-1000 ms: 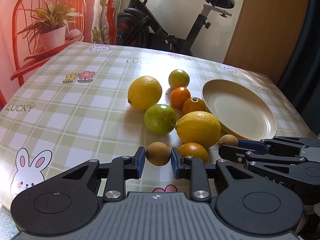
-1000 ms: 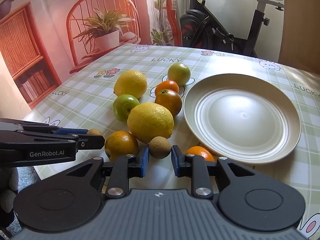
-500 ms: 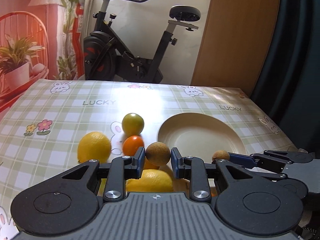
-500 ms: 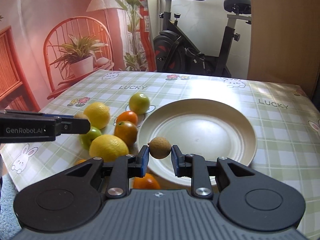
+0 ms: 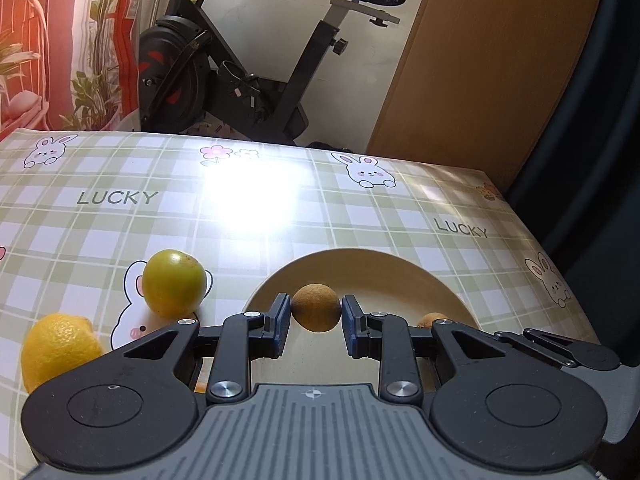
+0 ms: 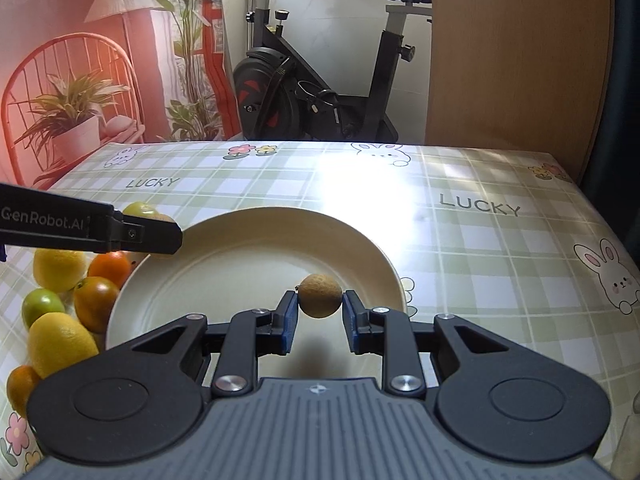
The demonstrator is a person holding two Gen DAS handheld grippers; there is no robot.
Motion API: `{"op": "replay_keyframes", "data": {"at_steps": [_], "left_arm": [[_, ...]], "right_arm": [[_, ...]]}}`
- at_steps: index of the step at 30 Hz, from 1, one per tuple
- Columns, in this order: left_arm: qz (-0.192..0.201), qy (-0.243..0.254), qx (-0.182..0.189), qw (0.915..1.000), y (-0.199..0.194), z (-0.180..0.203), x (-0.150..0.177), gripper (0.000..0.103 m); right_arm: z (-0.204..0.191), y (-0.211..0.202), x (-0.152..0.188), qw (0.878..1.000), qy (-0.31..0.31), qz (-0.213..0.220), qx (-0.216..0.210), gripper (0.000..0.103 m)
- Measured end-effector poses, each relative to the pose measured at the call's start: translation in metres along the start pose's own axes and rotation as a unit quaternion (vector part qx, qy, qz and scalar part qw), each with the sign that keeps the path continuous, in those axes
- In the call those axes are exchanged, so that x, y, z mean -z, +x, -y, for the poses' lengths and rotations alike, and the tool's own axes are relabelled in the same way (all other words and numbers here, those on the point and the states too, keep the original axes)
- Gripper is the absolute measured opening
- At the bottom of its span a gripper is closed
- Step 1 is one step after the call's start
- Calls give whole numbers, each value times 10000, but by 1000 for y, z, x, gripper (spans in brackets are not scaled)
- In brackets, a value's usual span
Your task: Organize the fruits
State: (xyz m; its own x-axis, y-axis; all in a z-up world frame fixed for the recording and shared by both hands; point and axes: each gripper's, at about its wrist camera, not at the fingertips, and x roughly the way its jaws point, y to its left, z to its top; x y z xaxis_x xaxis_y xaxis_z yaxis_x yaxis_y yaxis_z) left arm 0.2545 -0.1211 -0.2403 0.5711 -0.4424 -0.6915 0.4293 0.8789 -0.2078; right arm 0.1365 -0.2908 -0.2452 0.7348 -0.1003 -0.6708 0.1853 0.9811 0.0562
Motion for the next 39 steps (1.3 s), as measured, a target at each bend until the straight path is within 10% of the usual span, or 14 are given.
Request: {"op": "replay_keyframes", "data": {"at_steps": [11, 15, 29, 39], "left_arm": [[-248, 187, -50, 9995, 14, 9, -3, 31], [-277, 161, -87, 9994, 9, 5, -3, 52], [316, 197, -36, 9993, -73, -8, 16, 52], [705, -98, -672, 9952, -126, -33, 49, 52]], "right_arm": [[3, 18, -5, 10000, 77, -47, -20, 27], [5, 12, -6, 9999, 103, 9, 56, 36], [-7, -48, -2, 9985, 328, 436, -96, 47], [-47, -82, 25, 9960, 162, 835, -255, 90]]}}
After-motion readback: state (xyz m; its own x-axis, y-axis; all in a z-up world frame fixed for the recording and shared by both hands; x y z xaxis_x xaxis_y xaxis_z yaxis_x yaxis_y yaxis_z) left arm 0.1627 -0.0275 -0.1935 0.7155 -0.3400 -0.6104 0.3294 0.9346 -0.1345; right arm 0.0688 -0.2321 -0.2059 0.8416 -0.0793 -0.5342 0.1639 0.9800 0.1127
